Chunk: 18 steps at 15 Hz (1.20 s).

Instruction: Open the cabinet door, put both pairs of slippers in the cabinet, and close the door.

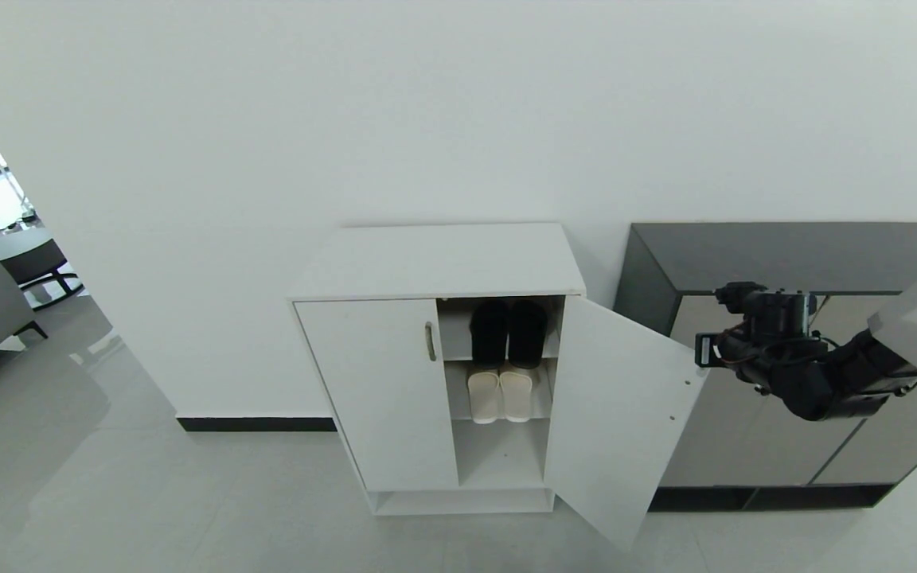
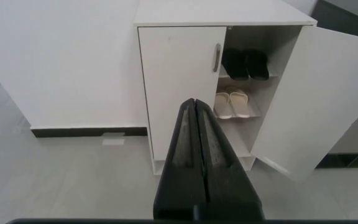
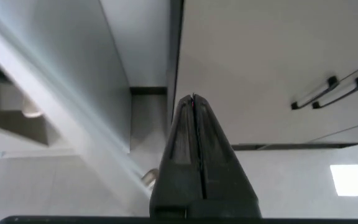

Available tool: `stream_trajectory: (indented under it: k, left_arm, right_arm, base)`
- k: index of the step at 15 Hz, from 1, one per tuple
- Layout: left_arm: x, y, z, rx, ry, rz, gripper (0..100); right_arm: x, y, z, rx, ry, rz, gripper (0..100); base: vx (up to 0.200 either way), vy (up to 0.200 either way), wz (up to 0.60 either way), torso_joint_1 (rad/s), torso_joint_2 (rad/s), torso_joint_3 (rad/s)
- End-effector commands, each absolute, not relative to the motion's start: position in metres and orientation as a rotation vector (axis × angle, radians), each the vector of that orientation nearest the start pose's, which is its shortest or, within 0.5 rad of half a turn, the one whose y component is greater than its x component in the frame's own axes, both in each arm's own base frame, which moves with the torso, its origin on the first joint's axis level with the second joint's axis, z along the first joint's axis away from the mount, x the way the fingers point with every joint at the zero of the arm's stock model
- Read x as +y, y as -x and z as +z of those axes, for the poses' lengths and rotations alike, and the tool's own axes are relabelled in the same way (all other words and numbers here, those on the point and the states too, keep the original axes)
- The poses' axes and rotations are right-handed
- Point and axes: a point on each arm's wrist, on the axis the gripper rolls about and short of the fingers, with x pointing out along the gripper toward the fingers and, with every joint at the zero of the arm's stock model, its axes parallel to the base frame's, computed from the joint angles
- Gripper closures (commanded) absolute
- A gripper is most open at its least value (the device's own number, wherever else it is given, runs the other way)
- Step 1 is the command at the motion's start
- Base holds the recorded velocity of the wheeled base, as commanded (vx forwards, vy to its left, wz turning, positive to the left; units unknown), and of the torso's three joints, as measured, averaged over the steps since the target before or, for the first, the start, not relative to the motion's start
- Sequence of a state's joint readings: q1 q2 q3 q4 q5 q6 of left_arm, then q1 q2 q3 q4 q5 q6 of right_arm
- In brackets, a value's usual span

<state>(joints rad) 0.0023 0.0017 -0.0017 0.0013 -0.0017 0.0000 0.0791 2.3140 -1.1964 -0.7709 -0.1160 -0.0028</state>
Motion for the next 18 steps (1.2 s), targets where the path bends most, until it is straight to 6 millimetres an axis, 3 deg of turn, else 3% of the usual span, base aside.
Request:
stream_trajectory:
  k: [1, 4, 6, 8, 10, 15, 18]
  left_arm:
    - [0.0, 0.023, 0.075, 0.003, 0.0, 0.002, 100]
    - [0.0, 0.023, 0.076, 0.002, 0.0, 0.002, 100]
    - [0.0, 0.023, 0.075, 0.003, 0.0, 0.002, 100]
    - [0.0, 0.023, 0.076, 0.002, 0.0, 0.0, 100]
    - [0.0, 0.023, 0.076, 0.002, 0.0, 0.002, 100]
    - [0.0, 0.023, 0.076, 0.002, 0.002, 0.002, 100]
    - [0.0, 0.023, 0.076, 0.002, 0.002, 0.0, 100]
  right_arm:
    - [0.04, -0.438, 0.055, 0.369, 0.042, -0.018, 100]
    - [0.069, -0.414, 0.067, 0.376, 0.057, 0.057, 100]
    - [0.097, -0.385, 0.084, 0.373, 0.062, 0.14, 100]
    - [0.112, -0.362, 0.1, 0.358, 0.065, 0.206, 100]
    - [0.114, -0.358, 0.101, 0.36, 0.07, 0.216, 100]
    - [0.106, -0.377, 0.071, 0.414, 0.072, 0.182, 100]
    - [0.12, -0.373, 0.056, 0.445, 0.094, 0.216, 100]
  base:
    - [0.0, 0.0, 0.0, 0.0, 0.0, 0.0]
    - [0.0, 0.0, 0.0, 0.0, 0.0, 0.0]
    - [0.0, 0.0, 0.0, 0.0, 0.0, 0.0]
    - [0.0, 0.0, 0.0, 0.0, 0.0, 0.0]
    - [0.0, 0.0, 0.0, 0.0, 0.0, 0.0]
    - [0.0, 0.0, 0.0, 0.0, 0.0, 0.0]
    - [0.0, 0.0, 0.0, 0.0, 0.0, 0.0]
